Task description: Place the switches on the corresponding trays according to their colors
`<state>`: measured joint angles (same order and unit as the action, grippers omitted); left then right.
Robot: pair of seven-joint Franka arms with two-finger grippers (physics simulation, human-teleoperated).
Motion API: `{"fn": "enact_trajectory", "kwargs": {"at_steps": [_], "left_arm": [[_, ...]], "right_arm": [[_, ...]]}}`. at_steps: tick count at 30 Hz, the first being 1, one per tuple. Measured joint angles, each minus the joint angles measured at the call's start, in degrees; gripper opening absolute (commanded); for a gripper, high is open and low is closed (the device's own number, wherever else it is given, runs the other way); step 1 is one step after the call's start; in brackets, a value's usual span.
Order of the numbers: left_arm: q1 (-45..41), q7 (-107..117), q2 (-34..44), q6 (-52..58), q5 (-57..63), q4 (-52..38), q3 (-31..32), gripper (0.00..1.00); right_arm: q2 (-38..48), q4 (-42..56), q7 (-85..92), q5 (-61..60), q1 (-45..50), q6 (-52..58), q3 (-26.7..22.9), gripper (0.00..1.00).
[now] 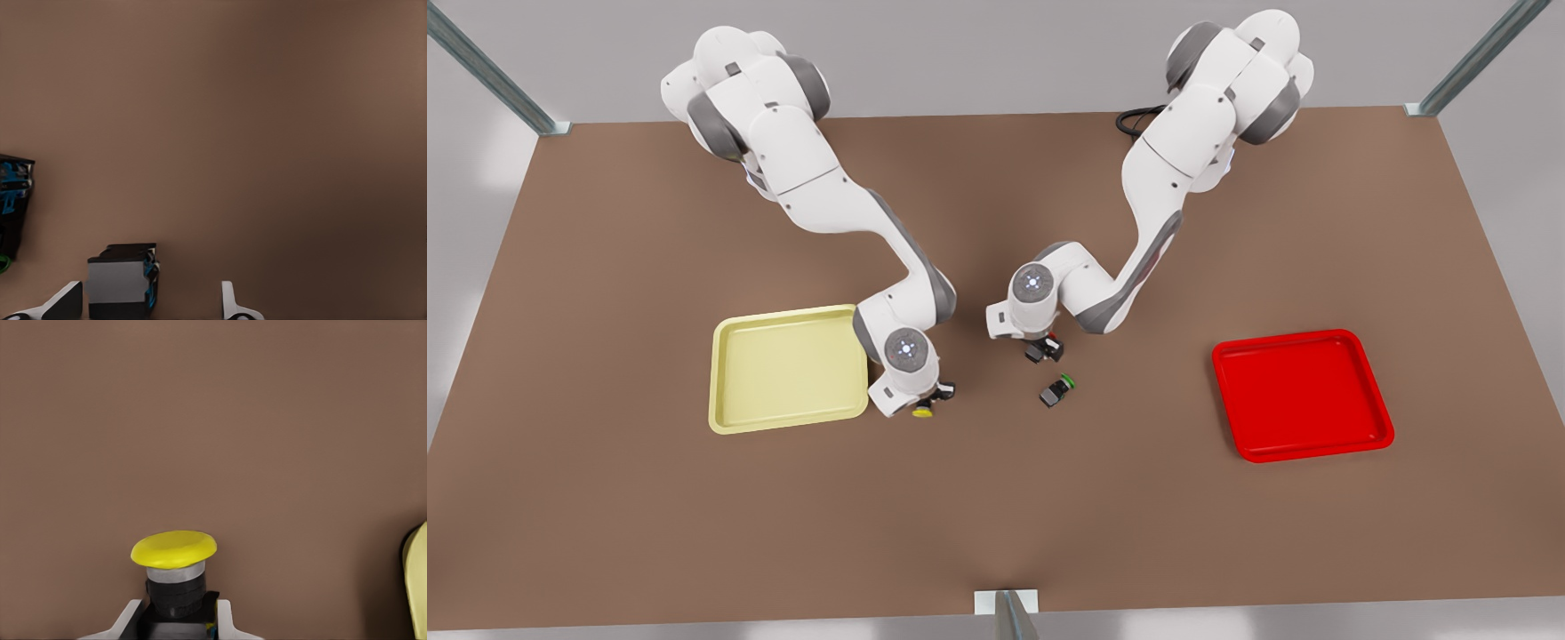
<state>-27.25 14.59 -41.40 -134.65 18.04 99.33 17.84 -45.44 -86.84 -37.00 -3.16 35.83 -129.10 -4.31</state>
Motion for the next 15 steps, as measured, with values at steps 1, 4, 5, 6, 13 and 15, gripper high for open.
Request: {"fn": "enact_trajectory", "kwargs": {"at_steps": [1, 4, 5, 6, 13, 15], "left_arm": [[0.1, 0.0, 0.0, 0.0, 0.0, 0.1, 0.0, 1.00], [0.7, -0.2, 0.8, -0.6, 0.3, 1.7, 0.0, 1.00], [0.8, -0.6, 1.0, -0.5, 0.4, 2.0, -0.1, 1.00], [1.0, -0.6, 1.0, -0.5, 0.5, 2.3, -0.1, 1.00], [1.1, -0.7, 0.7, -0.7, 1.2, 2.4, -0.1, 0.61], [1.2, -0.6, 0.7, -0.7, 1.3, 2.4, -0.1, 0.58]], "right_arm": [[-0.1, 0.0, 0.1, -0.1, -0.2, 0.0, 0.0, 0.53], [-0.1, 0.0, 0.1, -0.1, -0.2, 0.0, 0.0, 0.53], [-0.2, 0.0, 0.1, -0.1, -0.2, 0.0, 0.0, 0.53], [-0.2, 0.0, 0.1, -0.1, -0.2, 0.1, 0.0, 0.53], [-1.1, 0.0, 0.3, 0.3, -0.3, -0.1, 0.0, 0.53], [-1.1, 0.1, 0.2, 0.3, -0.3, 0.0, 0.0, 0.53]]}}
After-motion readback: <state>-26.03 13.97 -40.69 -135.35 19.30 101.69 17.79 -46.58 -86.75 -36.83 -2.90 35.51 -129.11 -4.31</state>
